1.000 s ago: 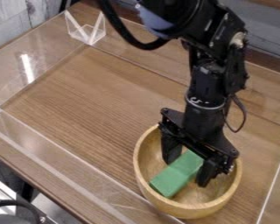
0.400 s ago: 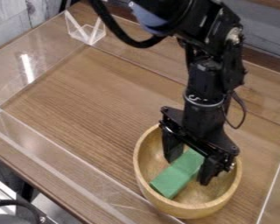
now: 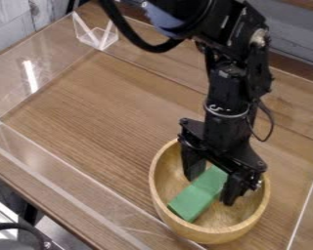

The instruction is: Remove the green block from inside the brown bowl and put it on the table

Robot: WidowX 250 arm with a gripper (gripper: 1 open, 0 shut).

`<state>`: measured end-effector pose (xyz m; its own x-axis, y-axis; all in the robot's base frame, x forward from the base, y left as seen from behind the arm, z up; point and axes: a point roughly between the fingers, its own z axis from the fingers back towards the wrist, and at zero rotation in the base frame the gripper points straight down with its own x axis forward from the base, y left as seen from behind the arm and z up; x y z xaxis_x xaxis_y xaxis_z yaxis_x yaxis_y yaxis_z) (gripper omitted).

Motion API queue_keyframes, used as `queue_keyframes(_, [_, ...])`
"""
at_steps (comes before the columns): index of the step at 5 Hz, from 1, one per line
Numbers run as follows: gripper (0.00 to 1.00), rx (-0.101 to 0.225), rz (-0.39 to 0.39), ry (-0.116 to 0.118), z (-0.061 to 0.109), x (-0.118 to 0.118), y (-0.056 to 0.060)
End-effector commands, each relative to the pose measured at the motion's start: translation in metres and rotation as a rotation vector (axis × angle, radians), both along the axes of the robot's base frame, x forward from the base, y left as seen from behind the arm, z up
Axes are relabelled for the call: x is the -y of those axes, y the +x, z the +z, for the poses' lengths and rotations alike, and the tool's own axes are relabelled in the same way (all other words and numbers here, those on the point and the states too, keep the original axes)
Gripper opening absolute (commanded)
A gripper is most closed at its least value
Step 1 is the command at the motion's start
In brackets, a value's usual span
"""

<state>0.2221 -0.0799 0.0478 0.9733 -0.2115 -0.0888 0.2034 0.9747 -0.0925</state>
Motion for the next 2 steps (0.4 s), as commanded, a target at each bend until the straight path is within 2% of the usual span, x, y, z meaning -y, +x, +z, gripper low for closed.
queue_keyframes(1, [1.00, 0.059, 0.008, -0.022, 0.0133, -0.0014, 0.0077])
queue_keyframes(2, [1.00, 0.062, 0.008, -0.029, 0.0138, -0.0023, 0.0086])
